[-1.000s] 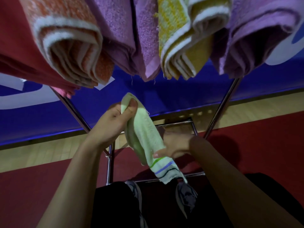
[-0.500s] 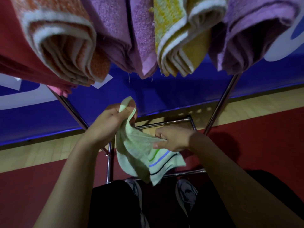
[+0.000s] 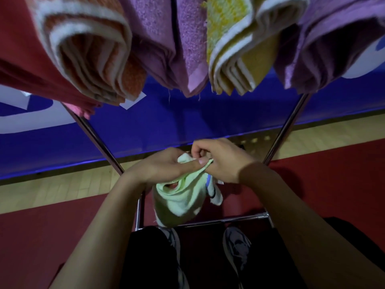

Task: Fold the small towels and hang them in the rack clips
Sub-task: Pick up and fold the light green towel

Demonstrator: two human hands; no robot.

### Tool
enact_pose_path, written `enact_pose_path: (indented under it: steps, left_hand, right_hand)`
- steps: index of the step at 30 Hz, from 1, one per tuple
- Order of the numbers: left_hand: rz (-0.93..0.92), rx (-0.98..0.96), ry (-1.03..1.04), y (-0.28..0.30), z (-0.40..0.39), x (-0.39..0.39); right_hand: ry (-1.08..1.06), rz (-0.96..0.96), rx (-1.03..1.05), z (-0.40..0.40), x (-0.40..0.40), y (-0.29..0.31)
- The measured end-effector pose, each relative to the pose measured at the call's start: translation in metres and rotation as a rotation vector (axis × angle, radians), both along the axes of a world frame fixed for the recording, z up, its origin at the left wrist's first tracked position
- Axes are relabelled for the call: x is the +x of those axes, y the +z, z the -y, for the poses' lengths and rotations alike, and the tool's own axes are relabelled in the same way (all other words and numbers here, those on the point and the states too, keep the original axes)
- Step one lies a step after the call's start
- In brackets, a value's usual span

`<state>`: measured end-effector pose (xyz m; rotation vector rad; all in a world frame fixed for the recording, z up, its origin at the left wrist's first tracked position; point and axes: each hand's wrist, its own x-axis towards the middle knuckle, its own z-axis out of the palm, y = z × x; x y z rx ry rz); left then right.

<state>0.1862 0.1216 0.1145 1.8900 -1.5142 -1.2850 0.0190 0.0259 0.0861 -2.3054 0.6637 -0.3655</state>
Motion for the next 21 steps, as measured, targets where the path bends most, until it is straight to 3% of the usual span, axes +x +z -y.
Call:
enact_pose_path:
  steps: [6, 12, 16, 21]
  left_hand:
    - [0.008, -0.092, -0.013, -0.008, 0.0, 0.011]
    - [-0.086, -0.277, 0.222, -0.005, -0.006, 0.021]
    - [-0.07, -0.212, 0.367, -0.003, -0.008, 0.024]
    - [-0.246, -0.229, 0.39, -0.001, -0.002, 0.018]
  right_hand:
    - [-0.081, 0.008, 0.08, 0.003, -0.002, 0.001]
    - [-0.103, -0.223, 0.044, 0.03, -0.023, -0.002]
    - [-0.103, -0.149, 0.205, 0.031, -0.033, 0.007]
    - [-0.154, 0.013, 0.258, 0.031, -0.029, 0.009]
